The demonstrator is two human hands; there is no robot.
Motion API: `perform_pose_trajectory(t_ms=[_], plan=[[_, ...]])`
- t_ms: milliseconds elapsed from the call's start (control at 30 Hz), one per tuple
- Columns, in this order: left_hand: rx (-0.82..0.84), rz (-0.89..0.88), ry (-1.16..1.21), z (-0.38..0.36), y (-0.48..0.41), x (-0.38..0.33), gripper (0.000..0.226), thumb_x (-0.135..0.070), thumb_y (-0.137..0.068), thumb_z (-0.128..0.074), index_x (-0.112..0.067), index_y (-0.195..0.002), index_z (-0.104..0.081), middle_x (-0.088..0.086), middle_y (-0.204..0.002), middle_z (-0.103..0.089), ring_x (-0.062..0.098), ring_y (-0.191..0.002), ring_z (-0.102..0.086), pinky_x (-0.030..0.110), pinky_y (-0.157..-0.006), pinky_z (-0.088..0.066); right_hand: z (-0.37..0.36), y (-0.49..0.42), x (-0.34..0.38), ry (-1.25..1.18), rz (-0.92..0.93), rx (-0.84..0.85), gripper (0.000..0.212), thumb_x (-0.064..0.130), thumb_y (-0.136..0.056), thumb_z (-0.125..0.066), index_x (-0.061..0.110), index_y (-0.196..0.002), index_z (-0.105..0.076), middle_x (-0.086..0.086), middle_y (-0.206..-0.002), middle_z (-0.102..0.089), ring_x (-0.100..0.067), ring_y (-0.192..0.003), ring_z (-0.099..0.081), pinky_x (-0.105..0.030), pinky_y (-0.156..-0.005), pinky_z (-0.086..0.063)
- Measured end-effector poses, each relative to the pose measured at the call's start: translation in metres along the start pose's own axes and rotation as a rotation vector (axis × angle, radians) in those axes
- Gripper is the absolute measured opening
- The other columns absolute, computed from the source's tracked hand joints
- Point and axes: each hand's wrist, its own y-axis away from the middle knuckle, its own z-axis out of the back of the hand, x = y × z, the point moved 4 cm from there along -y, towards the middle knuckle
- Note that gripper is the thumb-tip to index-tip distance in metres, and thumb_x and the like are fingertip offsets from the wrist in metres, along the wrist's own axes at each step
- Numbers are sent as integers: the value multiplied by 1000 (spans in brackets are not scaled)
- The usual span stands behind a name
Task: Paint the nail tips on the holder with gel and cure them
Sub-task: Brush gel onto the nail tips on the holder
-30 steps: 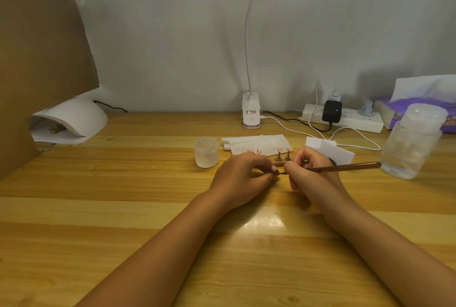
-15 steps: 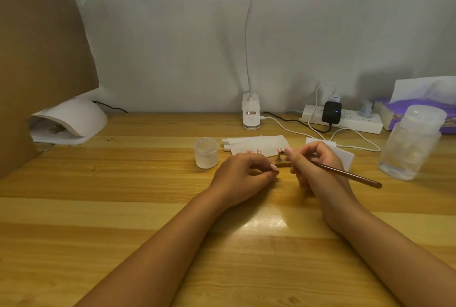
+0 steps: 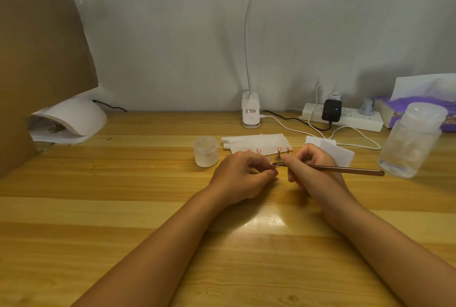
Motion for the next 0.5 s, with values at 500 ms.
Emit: perform_pose_trajectory(t_ms=[500], plan=[[10, -6, -12, 0, 2, -2, 12, -33, -88, -71, -31, -99, -77, -11, -97, -73, 10, -96, -64, 45, -85, -54, -1, -1, -2, 71, 60, -19, 18, 12, -84, -67, 16, -74, -53, 8, -54, -52, 5, -50, -48, -10, -47, -39]])
